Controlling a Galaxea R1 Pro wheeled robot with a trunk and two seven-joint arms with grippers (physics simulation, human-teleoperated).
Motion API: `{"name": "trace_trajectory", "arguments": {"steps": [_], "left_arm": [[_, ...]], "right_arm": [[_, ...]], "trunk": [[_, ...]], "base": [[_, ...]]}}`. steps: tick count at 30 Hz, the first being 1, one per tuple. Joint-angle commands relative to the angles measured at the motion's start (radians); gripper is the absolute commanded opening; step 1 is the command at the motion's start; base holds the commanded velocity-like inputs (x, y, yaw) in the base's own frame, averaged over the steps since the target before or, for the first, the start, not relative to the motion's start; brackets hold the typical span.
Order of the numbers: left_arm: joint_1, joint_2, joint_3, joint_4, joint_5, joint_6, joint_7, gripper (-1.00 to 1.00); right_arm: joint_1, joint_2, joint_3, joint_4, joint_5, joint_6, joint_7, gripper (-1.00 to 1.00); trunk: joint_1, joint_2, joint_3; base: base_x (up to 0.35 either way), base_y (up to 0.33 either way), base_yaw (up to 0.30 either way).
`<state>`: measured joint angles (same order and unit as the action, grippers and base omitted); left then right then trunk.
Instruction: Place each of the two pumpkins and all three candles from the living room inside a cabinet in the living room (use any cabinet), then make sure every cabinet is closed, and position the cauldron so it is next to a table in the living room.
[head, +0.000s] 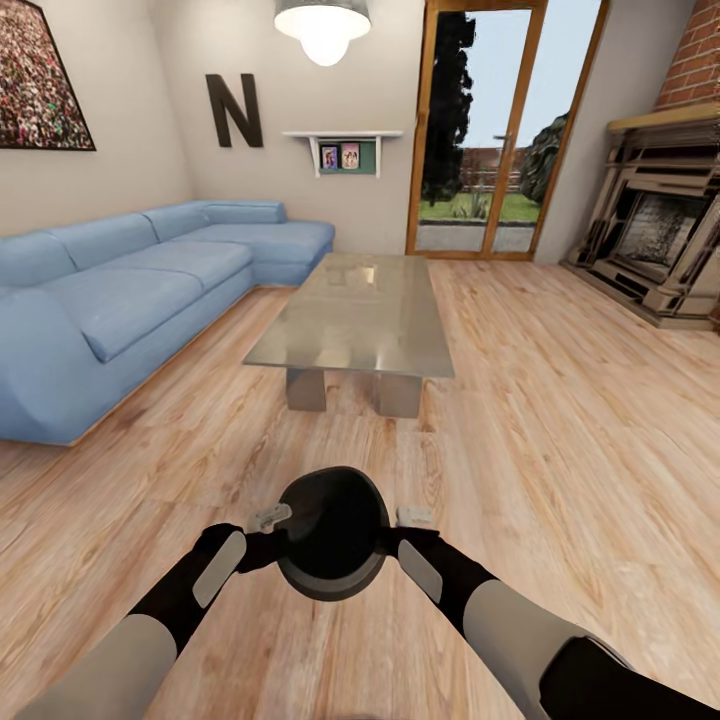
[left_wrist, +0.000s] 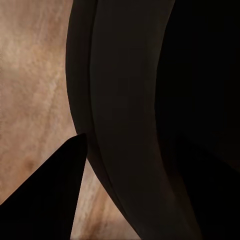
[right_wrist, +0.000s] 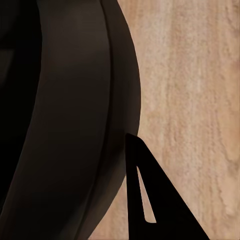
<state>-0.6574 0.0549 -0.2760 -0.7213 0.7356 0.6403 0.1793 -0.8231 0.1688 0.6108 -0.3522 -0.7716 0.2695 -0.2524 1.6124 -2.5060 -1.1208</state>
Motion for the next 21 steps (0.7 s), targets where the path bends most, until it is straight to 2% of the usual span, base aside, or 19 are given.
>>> {"name": "trace_trajectory", "arguments": {"steps": [1, 10, 17, 21], "left_arm": [[-0.001, 0.000, 0.032, -0.001, -0.035, -0.007, 0.073, -1.00], [-0.001, 0.001, 0.032, -0.001, -0.035, -0.007, 0.072, -1.00], [-0.001, 0.002, 0.034, -0.002, -0.035, -0.008, 0.073, -1.00], [-0.001, 0.002, 0.034, -0.002, -0.035, -0.007, 0.074, -1.00]], "right_arm": [[-0.001, 0.004, -0.011, -0.017, 0.010, -0.013, -0.009, -1.00], [-0.001, 0.003, -0.010, -0.017, 0.009, -0.014, -0.008, -1.00], [-0.001, 0.003, -0.011, -0.017, 0.009, -0.015, -0.008, -1.00], [-0.001, 0.003, -0.011, -0.017, 0.009, -0.015, -0.008, -1.00]], "trunk": [[-0.001, 0.000, 0.003], [-0.005, 0.002, 0.038], [-0.005, 0.002, 0.039], [-0.005, 0.002, 0.043]], "base": [[0.000, 0.000, 0.000], [0.000, 0.000, 0.000], [0.000, 0.000, -0.009], [0.000, 0.000, -0.169]]}}
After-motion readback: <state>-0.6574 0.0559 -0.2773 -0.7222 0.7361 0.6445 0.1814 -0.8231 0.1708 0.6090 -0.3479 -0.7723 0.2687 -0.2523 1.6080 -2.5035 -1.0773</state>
